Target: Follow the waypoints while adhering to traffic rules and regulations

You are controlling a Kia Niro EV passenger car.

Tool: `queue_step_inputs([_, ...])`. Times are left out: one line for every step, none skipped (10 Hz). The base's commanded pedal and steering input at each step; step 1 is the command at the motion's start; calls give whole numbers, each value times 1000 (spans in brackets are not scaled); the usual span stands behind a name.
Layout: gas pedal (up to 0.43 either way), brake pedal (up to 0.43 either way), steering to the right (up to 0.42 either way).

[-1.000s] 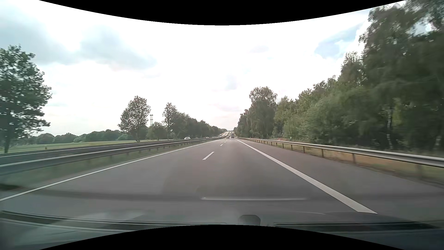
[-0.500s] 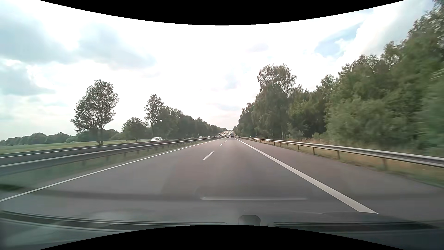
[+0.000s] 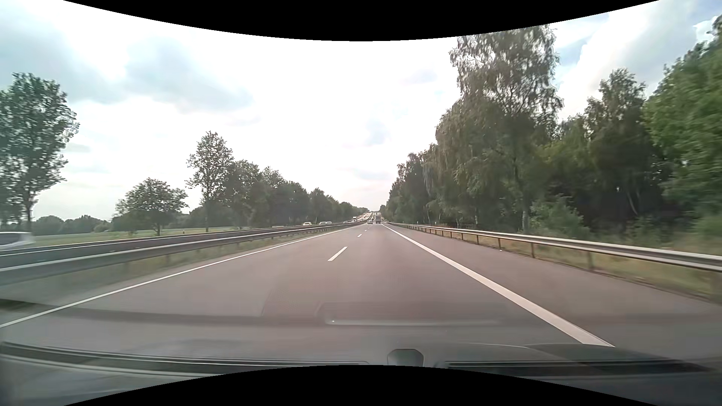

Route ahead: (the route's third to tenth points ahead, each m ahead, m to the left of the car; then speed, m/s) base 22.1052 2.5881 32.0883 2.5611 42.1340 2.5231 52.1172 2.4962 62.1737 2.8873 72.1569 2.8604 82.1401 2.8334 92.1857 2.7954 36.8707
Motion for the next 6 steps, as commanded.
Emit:
queue_step_inputs([398, 0, -3])
queue_step_inputs([398, 0, -3])
queue_step_inputs([398, 0, -3])
queue_step_inputs([398, 0, -3])
queue_step_inputs([398, 0, -3])
queue_step_inputs([358, 0, -3])
